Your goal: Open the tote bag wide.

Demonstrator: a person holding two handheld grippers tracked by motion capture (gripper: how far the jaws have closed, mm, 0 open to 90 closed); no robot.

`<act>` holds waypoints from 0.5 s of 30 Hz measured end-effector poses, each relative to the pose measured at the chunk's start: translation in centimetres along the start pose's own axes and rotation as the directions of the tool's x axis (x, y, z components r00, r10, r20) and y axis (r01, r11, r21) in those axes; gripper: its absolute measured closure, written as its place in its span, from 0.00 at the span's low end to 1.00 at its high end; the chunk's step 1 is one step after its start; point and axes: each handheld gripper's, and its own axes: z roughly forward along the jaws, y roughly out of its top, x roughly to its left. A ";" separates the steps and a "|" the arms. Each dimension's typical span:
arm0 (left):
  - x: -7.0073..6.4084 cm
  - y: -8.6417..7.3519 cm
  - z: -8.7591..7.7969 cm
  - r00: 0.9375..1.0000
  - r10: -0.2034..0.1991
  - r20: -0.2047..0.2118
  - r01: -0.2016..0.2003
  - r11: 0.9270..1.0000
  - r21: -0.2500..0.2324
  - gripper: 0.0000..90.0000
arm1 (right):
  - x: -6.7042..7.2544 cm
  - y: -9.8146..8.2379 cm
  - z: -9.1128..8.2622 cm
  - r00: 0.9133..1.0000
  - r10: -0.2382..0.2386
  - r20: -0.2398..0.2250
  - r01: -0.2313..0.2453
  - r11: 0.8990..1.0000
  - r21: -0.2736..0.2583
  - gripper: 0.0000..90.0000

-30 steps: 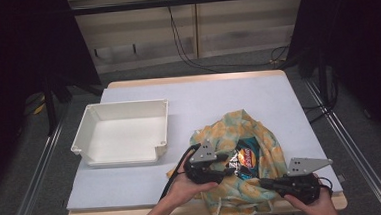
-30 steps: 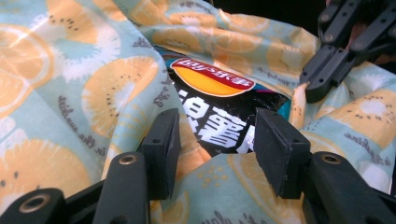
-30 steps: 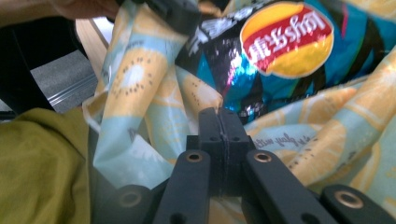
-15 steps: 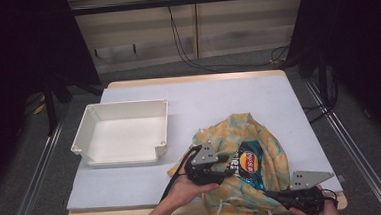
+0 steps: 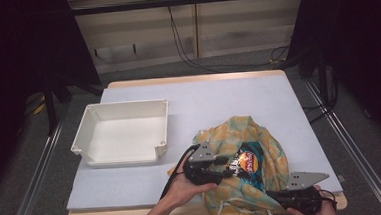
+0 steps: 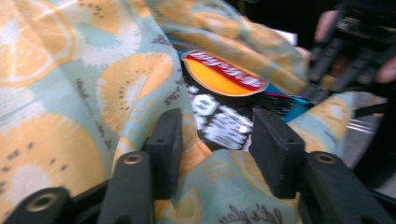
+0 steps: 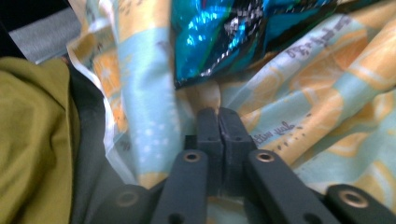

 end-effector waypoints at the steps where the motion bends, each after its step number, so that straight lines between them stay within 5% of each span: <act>1: -0.2 0.1 -0.2 1.000 0.004 0.008 -0.004 1.000 0.001 0.61 | 0.0 0.0 -0.1 1.000 0.001 0.003 -0.001 1.000 -0.011 0.91; 10: -2.2 2.9 -2.0 0.996 0.071 0.045 -0.069 0.996 -0.058 0.60 | -0.6 0.7 -2.5 0.997 0.059 0.047 -0.052 0.990 -0.133 0.68; 15: -2.3 5.0 -0.5 0.988 0.113 0.101 -0.108 0.993 -0.056 0.72 | -0.8 1.0 -3.2 0.993 0.088 0.075 -0.073 0.978 -0.193 0.64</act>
